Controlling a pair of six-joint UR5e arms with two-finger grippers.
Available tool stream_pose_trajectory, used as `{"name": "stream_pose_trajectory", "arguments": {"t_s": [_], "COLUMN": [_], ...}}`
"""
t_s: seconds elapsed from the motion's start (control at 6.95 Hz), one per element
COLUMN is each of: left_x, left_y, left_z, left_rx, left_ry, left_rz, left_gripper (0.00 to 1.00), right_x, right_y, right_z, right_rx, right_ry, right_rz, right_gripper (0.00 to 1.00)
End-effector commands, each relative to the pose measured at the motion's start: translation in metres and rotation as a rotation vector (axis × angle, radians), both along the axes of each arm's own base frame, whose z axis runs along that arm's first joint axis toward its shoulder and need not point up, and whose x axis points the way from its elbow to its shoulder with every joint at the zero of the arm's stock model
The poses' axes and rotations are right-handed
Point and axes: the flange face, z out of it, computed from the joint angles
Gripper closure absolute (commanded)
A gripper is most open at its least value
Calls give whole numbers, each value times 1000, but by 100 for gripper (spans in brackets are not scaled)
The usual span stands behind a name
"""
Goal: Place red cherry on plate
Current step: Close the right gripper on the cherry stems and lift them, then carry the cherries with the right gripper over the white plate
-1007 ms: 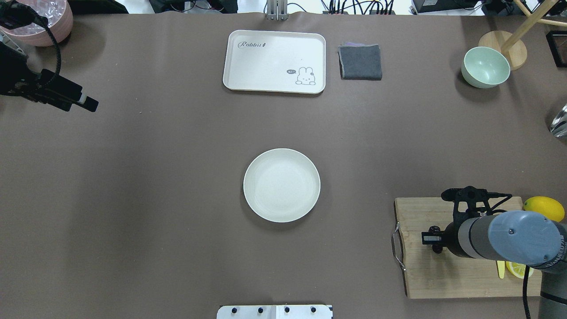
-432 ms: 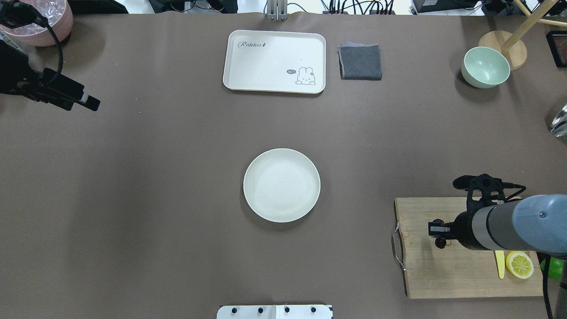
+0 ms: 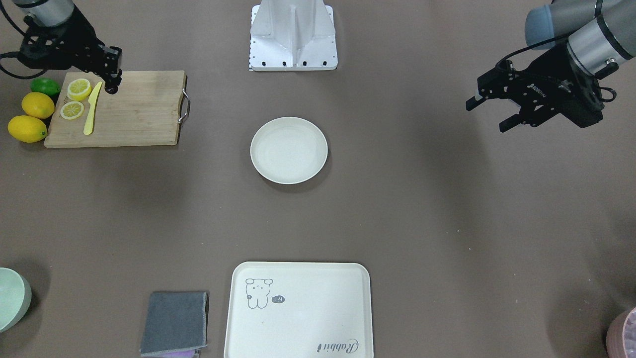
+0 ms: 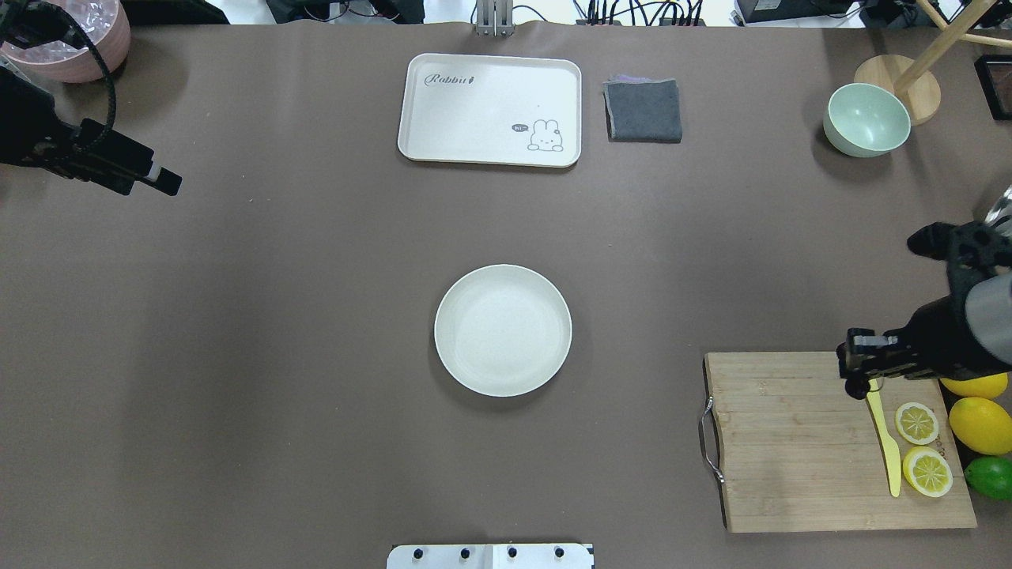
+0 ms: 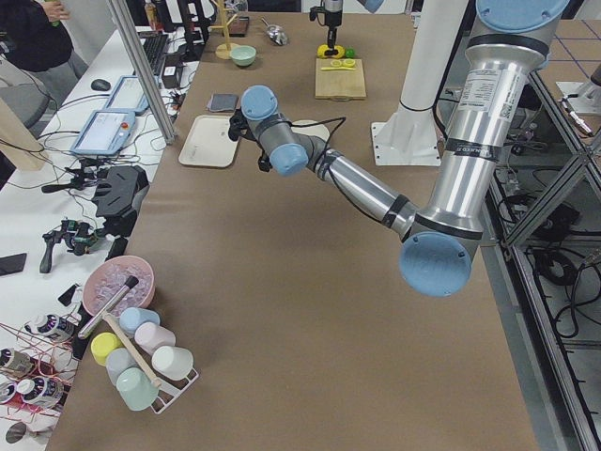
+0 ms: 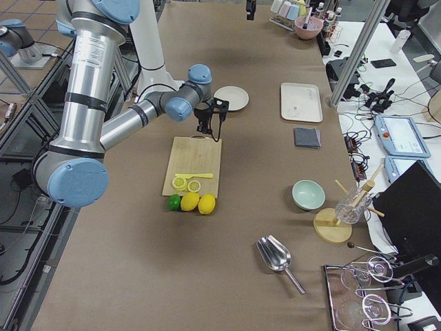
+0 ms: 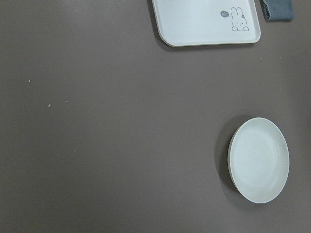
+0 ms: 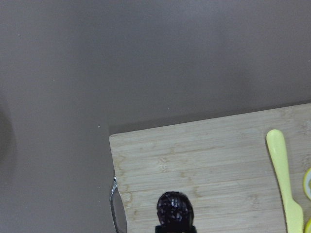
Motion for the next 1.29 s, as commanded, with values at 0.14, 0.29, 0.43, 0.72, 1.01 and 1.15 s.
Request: {"name": "stream_pose_trajectory", "arguments": {"t_s": [0.14,0.29,0.43,0.72,1.01,1.15], "left_x": [-17,-32,-58,-107,-158,-164], "left_y": [-8,0,-1,1,12,17], "left_z": [12,42,89,186,238,246], "left_rx": [-8,-9,22,24,-54,-69], "left_ry": [-16,-41,-103,-245,-280,-293], "left_rz": [-36,-44,-68,-121,-191,-202], "left_gripper": [3,2,3,3,3,3], "right_x": [54,34,-4,-101,-181,-221], "right_y": [-63,-81,-101,-118,-129,-138], "right_z": [-79,-147,-201,-250,-270,-276], "right_rx": [5,-25,4,87,140,167], "right_ry": [-10,51,161,283,281,286], "right_rz": [-15,-20,-26,-89,-99,-113], "right_gripper": [100,100,100,100,100,100]}}
